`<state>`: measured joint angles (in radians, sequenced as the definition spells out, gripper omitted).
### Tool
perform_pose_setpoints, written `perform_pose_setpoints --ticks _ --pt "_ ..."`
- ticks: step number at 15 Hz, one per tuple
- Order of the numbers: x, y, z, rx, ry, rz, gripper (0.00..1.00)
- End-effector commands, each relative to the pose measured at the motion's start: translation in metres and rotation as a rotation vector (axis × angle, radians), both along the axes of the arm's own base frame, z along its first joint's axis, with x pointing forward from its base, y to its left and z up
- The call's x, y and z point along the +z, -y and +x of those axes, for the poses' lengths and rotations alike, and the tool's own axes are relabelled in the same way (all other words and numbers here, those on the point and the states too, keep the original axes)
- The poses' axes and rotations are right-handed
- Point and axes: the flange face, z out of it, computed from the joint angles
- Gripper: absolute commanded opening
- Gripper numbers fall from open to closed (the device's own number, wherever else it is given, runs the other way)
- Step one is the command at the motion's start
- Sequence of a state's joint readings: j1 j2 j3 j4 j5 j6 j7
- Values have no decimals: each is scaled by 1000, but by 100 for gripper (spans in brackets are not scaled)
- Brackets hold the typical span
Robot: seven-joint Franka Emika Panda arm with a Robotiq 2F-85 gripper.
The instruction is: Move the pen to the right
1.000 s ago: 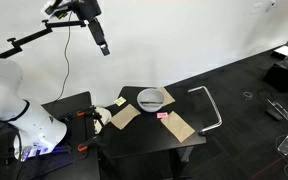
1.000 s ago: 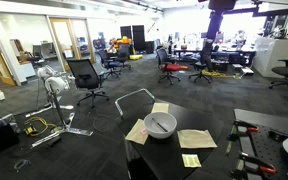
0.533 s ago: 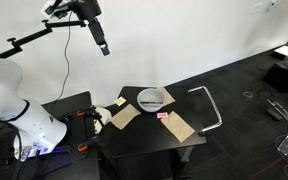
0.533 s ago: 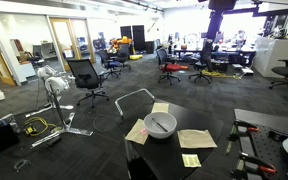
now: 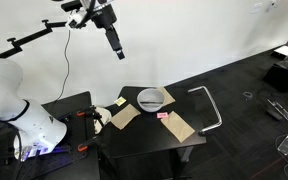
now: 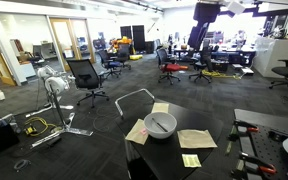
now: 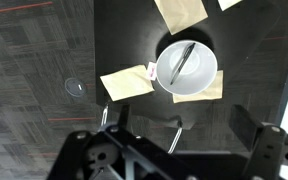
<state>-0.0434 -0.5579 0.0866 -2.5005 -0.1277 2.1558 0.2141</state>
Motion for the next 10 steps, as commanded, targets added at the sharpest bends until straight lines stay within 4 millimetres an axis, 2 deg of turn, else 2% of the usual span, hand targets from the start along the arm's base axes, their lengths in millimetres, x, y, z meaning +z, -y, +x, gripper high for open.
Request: perform_pose_setpoints --ticks 1,10 --pt "-26 1 39 -98 40 51 100" --pt "-103 8 106 -173 41 159 100"
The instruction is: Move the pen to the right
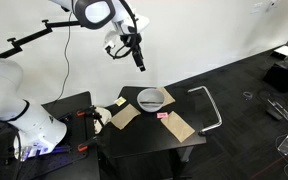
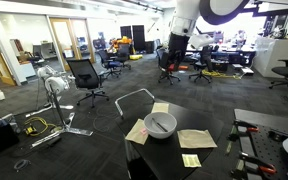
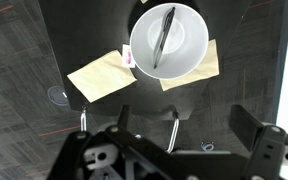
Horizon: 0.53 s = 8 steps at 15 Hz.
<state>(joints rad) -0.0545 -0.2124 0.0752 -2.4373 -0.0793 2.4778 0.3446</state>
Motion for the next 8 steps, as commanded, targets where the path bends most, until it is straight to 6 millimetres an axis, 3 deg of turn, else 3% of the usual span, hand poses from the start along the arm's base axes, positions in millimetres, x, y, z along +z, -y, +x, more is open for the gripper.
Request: perform_pose_setpoints --ticks 1,8 --pt "-25 4 30 -48 -21 58 100" --pt "-95 7 54 -82 -82 105 100"
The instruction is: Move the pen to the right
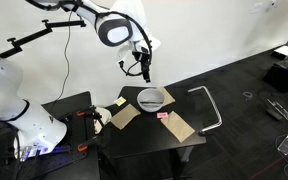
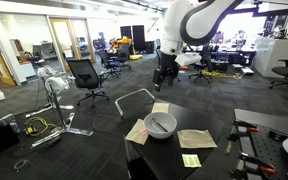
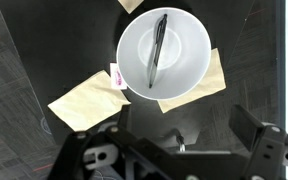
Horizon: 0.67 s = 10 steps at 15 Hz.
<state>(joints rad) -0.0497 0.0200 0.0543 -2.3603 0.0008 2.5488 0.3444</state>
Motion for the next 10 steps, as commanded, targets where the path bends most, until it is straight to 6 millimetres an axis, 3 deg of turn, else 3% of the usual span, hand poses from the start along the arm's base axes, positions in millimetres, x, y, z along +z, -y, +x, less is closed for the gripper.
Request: perform_pose_setpoints --ticks 1,10 --pt "-31 -3 19 -13 -1 33 100" --pt "-113 -4 33 -34 -24 17 100"
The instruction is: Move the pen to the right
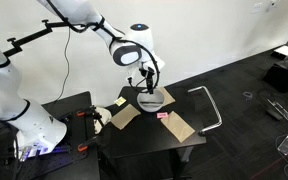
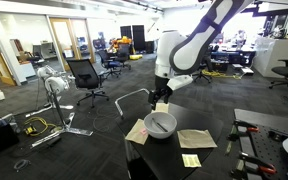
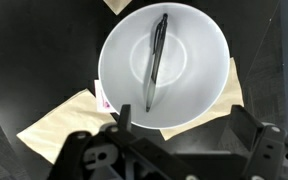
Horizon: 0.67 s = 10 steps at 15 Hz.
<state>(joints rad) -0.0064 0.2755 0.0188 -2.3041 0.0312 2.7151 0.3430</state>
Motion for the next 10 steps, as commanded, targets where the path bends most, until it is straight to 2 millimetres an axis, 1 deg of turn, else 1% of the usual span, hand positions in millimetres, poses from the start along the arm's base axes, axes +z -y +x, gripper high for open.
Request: perform_pose_setpoints --ticks 1,3,4,5,6,10 --pt "-25 -1 10 -13 6 -5 100" --pt "-39 -2 9 -5 0 -11 100" --pt "-31 0 3 1 -13 -7 100" --pt "-36 0 2 3 -20 -7 100" --pt "-38 0 1 4 -24 -8 100" --pt "-37 0 1 3 -22 -9 100"
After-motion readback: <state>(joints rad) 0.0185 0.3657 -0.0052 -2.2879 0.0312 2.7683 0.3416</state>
